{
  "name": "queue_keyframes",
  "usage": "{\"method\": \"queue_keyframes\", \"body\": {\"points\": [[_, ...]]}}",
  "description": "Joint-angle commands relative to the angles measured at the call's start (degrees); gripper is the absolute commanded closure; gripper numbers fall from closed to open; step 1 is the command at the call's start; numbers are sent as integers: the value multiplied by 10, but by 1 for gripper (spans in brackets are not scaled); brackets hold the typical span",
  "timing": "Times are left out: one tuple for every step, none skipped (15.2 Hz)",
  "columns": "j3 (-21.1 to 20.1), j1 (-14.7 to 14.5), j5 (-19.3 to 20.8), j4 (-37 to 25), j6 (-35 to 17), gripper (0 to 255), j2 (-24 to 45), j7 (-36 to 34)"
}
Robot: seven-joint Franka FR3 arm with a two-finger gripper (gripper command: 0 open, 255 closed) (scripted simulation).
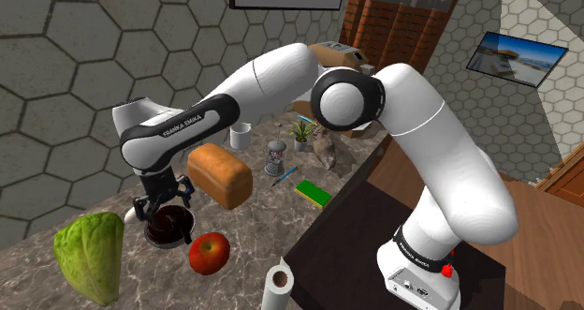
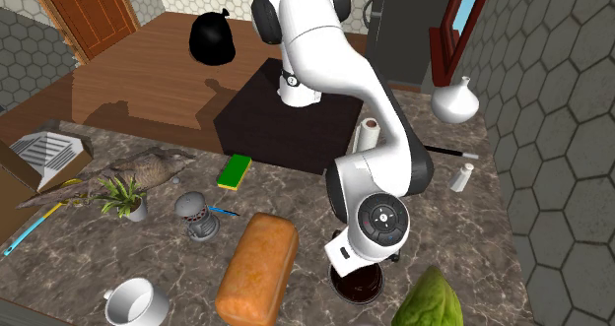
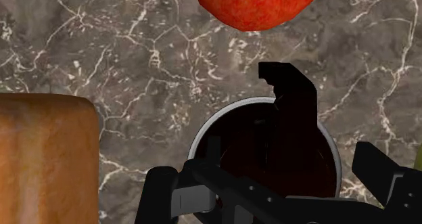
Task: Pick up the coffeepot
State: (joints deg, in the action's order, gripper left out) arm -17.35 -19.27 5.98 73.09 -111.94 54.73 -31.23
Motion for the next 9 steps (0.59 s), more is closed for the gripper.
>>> {"method": "queue_keyframes", "body": {"points": [[2, -1, 2, -3, -8, 0, 11, 1], [2, -2, 2, -4, -10, 0, 14, 1], [2, -2, 2, -4, -10, 0, 14, 1], [2, -2, 2, -3, -11, 255, 13, 1], [2, -2, 2, -2, -11, 255, 13, 1], [2, -2, 2, -1, -11, 255, 12, 1], [2, -2, 2, -1, -11, 255, 12, 1], [2, -2, 2, -1, -11, 255, 12, 1], [2, -2, 2, -1, -11, 255, 12, 1]]}}
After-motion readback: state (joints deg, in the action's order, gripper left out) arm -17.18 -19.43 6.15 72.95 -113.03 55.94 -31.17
